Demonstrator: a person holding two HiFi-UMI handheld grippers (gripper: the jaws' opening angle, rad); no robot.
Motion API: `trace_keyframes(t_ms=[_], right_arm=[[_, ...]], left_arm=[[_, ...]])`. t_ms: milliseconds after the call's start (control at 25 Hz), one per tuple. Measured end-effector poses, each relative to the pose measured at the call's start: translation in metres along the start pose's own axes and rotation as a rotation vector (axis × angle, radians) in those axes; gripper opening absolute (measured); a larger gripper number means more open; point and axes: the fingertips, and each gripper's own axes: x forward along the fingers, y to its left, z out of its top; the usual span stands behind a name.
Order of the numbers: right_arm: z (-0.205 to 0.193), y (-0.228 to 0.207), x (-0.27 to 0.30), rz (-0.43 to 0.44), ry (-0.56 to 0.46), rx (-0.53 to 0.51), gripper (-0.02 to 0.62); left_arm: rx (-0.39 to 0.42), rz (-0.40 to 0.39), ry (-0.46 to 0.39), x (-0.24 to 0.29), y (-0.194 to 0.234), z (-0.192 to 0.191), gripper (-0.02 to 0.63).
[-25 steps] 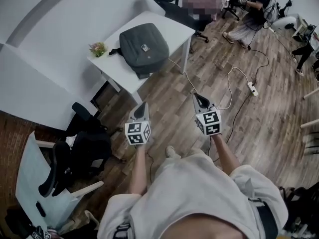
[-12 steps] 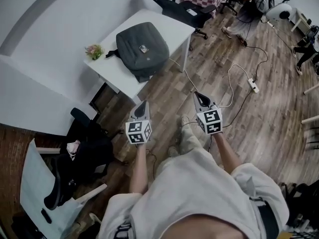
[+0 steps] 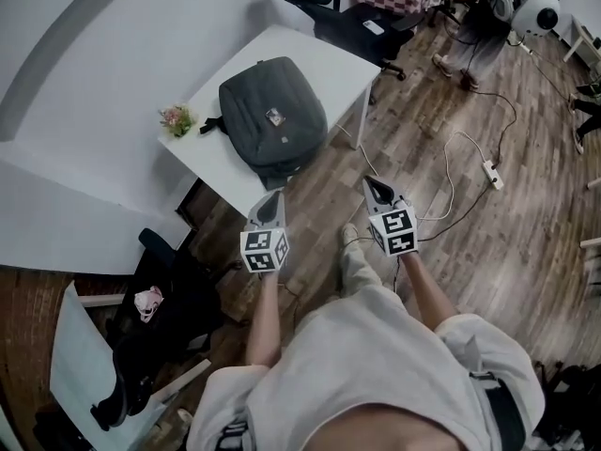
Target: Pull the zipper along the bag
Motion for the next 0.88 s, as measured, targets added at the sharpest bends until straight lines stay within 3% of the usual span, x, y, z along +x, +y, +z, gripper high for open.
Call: trace_keyframes(t_ms=[480, 880], right_arm=[[0.026, -0.093, 0.140, 0.112, 0.044, 0.022, 0.014], [0.023, -0.133, 0.223, 0.212, 0.086, 0.042, 0.014]], left_arm=[[0.008, 0.053, 0.085, 0.140, 0.025, 0.043, 0.026], [0.069, 0.068, 0.181, 0.208, 0.030, 0.046, 0.026]])
